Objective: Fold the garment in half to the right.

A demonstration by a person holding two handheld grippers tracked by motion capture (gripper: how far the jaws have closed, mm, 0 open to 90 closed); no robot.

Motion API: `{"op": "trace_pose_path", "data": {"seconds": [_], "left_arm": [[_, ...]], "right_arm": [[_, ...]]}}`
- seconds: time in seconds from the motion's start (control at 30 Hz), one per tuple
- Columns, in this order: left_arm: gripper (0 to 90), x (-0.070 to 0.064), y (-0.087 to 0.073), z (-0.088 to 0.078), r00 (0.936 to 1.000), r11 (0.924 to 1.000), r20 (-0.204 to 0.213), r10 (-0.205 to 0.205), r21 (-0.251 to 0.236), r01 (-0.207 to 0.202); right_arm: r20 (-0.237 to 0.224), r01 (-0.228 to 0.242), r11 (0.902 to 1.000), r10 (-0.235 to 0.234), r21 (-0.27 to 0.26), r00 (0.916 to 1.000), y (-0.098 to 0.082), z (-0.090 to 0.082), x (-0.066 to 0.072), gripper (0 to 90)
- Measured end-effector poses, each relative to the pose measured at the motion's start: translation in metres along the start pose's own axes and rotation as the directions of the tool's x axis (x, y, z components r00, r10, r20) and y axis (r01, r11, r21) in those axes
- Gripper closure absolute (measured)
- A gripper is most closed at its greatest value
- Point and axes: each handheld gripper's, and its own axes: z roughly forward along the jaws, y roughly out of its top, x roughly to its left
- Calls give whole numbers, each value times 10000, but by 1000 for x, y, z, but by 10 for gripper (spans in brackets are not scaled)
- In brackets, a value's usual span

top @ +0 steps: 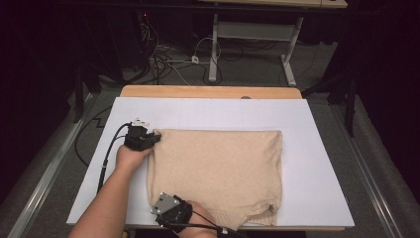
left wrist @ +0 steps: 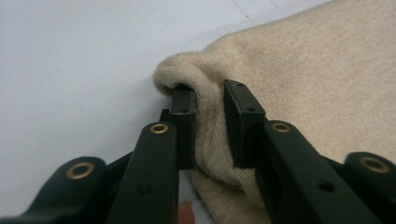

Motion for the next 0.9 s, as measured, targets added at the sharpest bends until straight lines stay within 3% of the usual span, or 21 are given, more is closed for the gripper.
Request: {"op": "trace_pose_path", "data": {"seconds": [0.17, 0.3, 0.4, 0.53, 0.77, 0.9], "left_arm": [[762, -1, 0, -1, 10000, 10000, -32, 39, -18, -39], [785, 1, 0, -3, 9999, 9999, 30, -138, -36, 138], [792, 3, 0, -6, 9995, 9996, -102, -293, -63, 292], [795, 7, -5, -13, 9984, 9990, -365, -438, -109, 435], [799, 32, -21, -44, 9895, 9963, -1169, -853, -14, 857], [799, 39, -27, -60, 9866, 9964, -1398, -844, -1, 853]], "right_arm": [[-98, -50, 10000, 50, -24, 9999, -2, -2, -5, 792], [-641, -708, 9973, 694, -192, 9955, -2, -4, -12, 813], [-867, -922, 9949, 883, -420, 9923, 0, -6, -15, 817], [-854, -750, 9950, 692, -662, 9939, 5, -8, -11, 818], [-1554, -701, 9909, 517, -1153, 9865, 24, -1, 3, 819], [-1837, -645, 9850, 344, -1601, 9824, 36, 2, 11, 817]]}}
